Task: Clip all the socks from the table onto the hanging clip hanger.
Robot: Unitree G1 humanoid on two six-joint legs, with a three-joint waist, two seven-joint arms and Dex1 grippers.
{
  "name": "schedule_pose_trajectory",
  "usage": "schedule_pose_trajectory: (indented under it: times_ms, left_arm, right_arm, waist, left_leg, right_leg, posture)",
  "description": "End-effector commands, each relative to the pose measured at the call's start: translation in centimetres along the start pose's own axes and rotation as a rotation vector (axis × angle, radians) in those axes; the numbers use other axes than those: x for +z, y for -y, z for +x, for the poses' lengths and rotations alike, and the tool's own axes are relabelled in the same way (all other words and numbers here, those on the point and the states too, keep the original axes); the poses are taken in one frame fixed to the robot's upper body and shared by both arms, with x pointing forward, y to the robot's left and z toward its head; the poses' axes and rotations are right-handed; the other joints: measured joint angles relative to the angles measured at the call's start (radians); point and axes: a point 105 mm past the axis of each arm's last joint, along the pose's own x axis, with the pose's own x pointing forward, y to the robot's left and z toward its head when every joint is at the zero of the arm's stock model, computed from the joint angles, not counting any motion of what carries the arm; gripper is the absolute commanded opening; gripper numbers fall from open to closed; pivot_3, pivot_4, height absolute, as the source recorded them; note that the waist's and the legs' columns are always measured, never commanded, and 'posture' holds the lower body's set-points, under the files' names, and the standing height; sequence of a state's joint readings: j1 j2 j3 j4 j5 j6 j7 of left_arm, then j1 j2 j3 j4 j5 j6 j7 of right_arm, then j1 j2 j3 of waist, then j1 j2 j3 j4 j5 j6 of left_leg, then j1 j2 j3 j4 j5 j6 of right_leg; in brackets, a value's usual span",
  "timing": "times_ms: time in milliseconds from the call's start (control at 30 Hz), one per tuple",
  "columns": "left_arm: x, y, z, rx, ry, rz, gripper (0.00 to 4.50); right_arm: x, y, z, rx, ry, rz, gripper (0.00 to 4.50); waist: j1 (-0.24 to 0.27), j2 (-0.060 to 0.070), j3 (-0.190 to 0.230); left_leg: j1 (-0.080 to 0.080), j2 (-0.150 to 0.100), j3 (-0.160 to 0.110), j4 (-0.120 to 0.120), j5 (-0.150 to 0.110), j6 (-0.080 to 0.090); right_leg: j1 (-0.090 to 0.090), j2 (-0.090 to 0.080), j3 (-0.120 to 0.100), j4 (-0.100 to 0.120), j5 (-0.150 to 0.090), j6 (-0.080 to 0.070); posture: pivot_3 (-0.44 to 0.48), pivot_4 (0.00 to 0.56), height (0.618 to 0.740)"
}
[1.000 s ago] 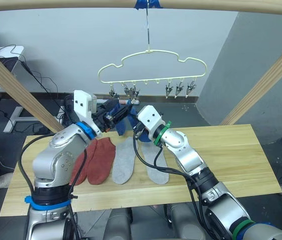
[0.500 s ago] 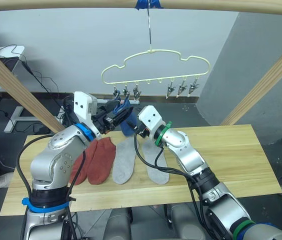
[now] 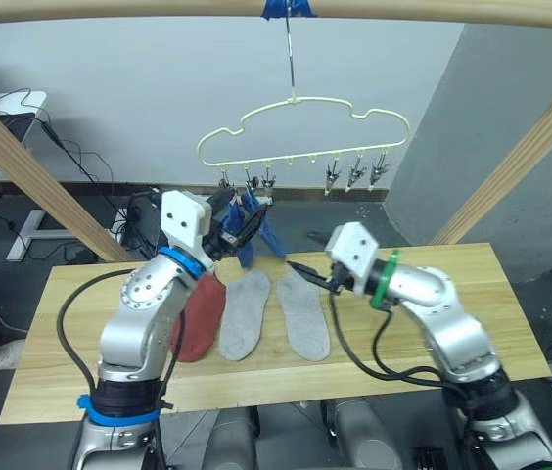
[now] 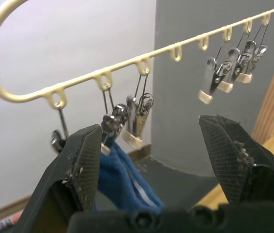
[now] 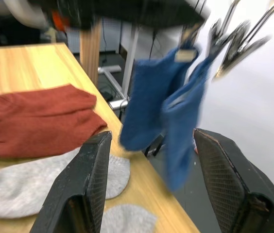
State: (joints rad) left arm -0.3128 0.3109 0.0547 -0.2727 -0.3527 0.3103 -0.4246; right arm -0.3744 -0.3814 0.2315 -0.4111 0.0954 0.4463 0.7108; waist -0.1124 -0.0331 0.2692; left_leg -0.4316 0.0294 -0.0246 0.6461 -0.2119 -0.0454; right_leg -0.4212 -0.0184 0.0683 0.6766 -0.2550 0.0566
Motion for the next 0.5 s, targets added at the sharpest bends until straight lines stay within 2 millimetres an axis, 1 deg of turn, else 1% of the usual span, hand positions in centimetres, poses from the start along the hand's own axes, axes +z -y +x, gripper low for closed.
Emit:
schedule_pose_trajectory:
  times_ms: [33,133,267,400,500]
  left_arm:
    - [0.5,1.2,0.3,0.008,0.061,0.030,3.51]
    - [-0.1,1.1,0.5,0.048,0.078,0.026,3.51]
    - [-0.7,1.4,1.1,0.078,0.088,0.044,2.67]
    - [-1.2,1.4,1.8,0.112,0.092,0.044,2.67]
    - [-1.9,1.3,2.5,0.138,0.078,0.031,2.67]
  right_arm:
    - [2.3,0.5,-1.8,0.010,0.047,-0.002,2.78]
    - [3.1,1.0,-2.6,-0.011,0.051,0.007,2.78]
    - [3.6,1.2,-3.3,-0.028,0.045,0.026,2.83]
    - [3.8,1.5,-3.8,-0.040,0.035,0.031,2.83]
    - [4.1,1.8,-4.1,-0.054,0.032,0.033,2.83]
  waist:
    - [-0.001,0.000,0.000]
    - [-0.004,0.000,0.000]
    - [-0.006,0.000,0.000]
    - [-0.011,0.000,0.000]
    - [-0.013,0.000,0.000]
  left_leg:
    - [0.000,0.000,0.000,0.000,0.000,0.000]
    - [0.000,0.000,0.001,0.000,0.000,0.000]
    - [0.000,0.000,0.001,0.000,0.000,0.000]
    - [0.000,0.000,0.001,0.000,0.000,0.001]
    - [0.000,0.000,0.001,0.000,0.000,0.001]
  right_leg:
    - [0.000,0.000,0.000,0.000,0.000,0.000]
    - [0.000,0.000,0.001,0.000,0.000,0.000]
    - [0.000,0.001,0.001,0.000,0.000,0.000]
    - [0.000,0.000,0.001,-0.002,0.000,0.000]
    - [0.000,0.001,0.001,-0.002,0.000,0.001]
  posture:
    - [-0.208,0.256,0.740]
    - [-0.232,0.261,0.740]
    - [-0.248,0.264,0.740]
    - [-0.250,0.264,0.740]
    - [-0.256,0.265,0.740]
